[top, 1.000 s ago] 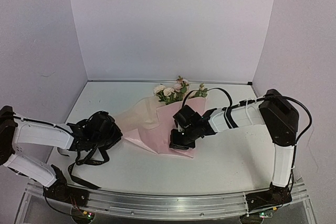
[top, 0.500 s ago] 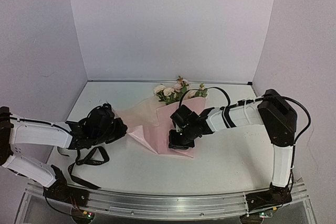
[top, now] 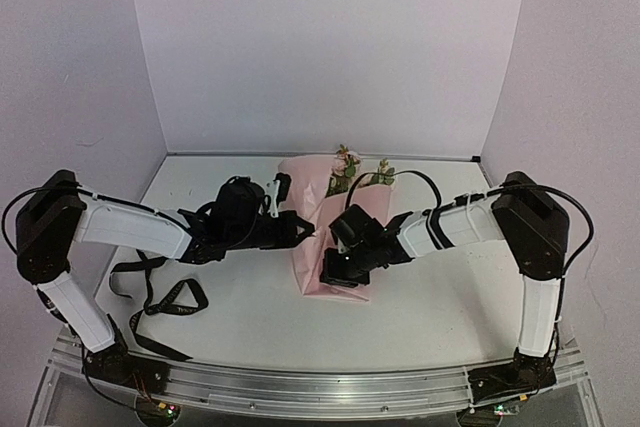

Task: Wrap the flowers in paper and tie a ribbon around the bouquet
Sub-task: Fold the 2/3-folded wrapping paper at the center of the board.

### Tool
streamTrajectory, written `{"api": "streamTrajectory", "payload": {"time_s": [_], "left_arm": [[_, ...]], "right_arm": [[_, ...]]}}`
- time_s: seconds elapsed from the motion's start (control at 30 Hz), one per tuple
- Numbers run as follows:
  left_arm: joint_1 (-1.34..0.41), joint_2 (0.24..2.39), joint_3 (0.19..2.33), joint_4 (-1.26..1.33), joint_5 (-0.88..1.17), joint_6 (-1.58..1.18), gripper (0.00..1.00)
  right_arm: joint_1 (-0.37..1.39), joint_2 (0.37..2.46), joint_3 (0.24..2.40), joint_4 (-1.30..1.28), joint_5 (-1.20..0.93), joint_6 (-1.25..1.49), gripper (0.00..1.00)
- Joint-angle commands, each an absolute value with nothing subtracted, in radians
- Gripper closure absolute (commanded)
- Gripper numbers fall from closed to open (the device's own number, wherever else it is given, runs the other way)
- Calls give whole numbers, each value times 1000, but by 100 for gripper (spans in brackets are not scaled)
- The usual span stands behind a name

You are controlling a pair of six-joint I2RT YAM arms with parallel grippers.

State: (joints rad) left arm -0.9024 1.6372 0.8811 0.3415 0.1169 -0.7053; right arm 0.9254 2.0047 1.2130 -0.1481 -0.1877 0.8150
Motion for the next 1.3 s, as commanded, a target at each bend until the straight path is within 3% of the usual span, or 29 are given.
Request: {"api": "streamTrajectory", "payload": {"time_s": [0.0, 0.37, 0.53, 0.8, 1.0, 1.27], "left_arm": [[-903, 1692, 956, 340, 225, -658, 100], [-903, 1748, 1004, 335, 273, -649, 100], [-903, 1779, 1042, 330, 317, -638, 100], [-904, 1813, 1094, 315, 366, -622, 100], [-903, 1828, 1113, 313, 397, -618, 100], [-904, 1852, 1143, 331, 445, -626, 100]], "right_arm": [[908, 1929, 1149, -96, -186, 885, 79], [893, 1729, 1041, -85, -117, 909, 77], [881, 1631, 991, -241, 2, 867, 71], [810, 1600, 864, -256, -35, 835, 39], [802, 1663, 899, -247, -51, 826, 41], [801, 1790, 981, -239, -84, 825, 64]]}}
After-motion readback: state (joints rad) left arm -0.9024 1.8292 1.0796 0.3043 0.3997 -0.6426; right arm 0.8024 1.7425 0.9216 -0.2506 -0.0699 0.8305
